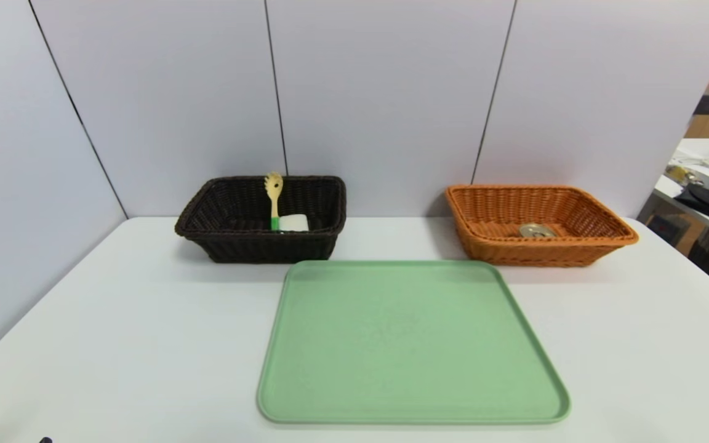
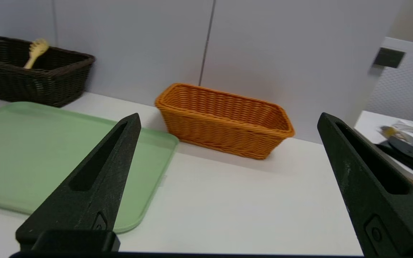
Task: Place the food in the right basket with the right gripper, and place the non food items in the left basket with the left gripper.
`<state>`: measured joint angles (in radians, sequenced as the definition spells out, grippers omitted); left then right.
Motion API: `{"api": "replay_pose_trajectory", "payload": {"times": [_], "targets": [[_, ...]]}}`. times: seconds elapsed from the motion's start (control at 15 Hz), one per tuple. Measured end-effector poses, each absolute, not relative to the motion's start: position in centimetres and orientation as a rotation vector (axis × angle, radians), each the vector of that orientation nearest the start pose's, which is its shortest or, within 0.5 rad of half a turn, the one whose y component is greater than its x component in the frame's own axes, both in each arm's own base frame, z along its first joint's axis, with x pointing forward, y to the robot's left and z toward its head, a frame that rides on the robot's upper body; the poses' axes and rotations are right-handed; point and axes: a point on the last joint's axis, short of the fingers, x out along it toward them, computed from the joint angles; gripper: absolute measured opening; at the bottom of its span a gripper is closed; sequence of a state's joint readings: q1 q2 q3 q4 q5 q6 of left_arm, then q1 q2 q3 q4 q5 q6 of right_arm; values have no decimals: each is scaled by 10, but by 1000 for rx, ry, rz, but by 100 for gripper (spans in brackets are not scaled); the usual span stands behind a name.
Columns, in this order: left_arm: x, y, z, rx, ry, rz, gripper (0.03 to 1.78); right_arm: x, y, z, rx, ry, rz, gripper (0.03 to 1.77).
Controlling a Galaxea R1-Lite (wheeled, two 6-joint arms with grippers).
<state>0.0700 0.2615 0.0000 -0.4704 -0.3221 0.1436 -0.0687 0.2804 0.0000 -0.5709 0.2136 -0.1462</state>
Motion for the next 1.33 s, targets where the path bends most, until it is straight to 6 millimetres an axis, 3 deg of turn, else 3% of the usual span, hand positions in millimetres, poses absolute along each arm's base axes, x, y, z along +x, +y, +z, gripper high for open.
{"api": "replay_pose_trajectory", "payload": {"times": [0.33, 0.67, 1.0, 1.33], "targets": [[-2, -7, 127, 181, -222, -238, 169, -6, 7, 132, -189, -265, 237, 170], [-2, -7, 127, 187, -226, -236, 169, -32, 6, 117, -174, -109, 276, 170], [-3, -8, 125, 182, -222, -283, 169, -32, 5, 111, -208, -225, 230, 170], [-12, -7, 113, 192, -199, -307, 169, -31, 5, 106, -213, -213, 234, 170]]}}
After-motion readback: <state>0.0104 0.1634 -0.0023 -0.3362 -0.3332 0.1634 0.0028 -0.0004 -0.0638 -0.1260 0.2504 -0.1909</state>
